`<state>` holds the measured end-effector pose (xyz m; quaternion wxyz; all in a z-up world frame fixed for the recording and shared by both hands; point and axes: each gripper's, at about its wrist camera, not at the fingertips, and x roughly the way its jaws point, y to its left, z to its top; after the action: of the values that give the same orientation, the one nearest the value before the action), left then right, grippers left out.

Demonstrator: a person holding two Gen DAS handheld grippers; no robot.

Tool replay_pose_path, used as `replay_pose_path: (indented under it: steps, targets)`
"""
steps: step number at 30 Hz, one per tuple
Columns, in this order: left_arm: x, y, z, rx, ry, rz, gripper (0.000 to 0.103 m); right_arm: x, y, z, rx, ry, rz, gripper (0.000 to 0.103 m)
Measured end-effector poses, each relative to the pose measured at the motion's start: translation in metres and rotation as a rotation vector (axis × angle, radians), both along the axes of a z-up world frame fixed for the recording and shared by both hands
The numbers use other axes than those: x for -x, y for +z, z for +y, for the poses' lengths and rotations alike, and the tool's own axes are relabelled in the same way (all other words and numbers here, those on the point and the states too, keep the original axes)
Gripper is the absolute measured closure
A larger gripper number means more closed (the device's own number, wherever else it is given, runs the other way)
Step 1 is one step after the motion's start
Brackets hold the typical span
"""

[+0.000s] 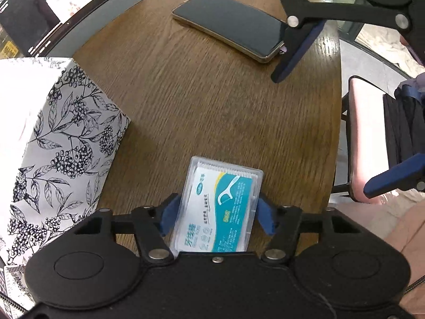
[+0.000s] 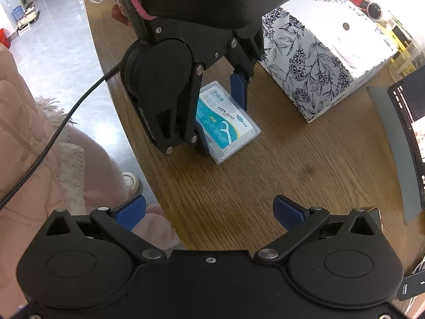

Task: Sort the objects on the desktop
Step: 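Lower the left tool onto the teal floss pick box and close on it, then lift the floss pick box with the left tool over the floral box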

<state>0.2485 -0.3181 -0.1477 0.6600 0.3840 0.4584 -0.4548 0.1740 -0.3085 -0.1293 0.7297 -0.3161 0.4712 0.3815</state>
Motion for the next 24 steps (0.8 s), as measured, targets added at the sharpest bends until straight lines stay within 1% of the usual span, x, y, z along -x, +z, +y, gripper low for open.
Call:
replay_pose_path:
  steps: [7,10,15,20,24]
  targets:
    - [0.006,0.001,0.000,-0.007,-0.027,-0.016,0.046,-0.003,0.002,-0.004,-0.010,-0.032,0.000,0.000]
    - [0.005,0.007,0.001,0.018,-0.021,-0.014,0.046,-0.005,0.002,-0.005,-0.015,-0.050,0.002,0.000]
    - [0.005,0.020,0.004,0.050,-0.013,-0.032,0.046,-0.007,0.004,-0.005,-0.017,-0.078,0.000,0.000]
    - [0.009,0.033,0.009,0.074,-0.018,-0.044,0.046,-0.008,0.011,-0.004,-0.030,-0.114,-0.003,0.000]
    - [0.011,0.046,0.015,0.093,-0.009,-0.053,0.046,-0.011,0.020,-0.003,-0.050,-0.142,-0.023,0.000]
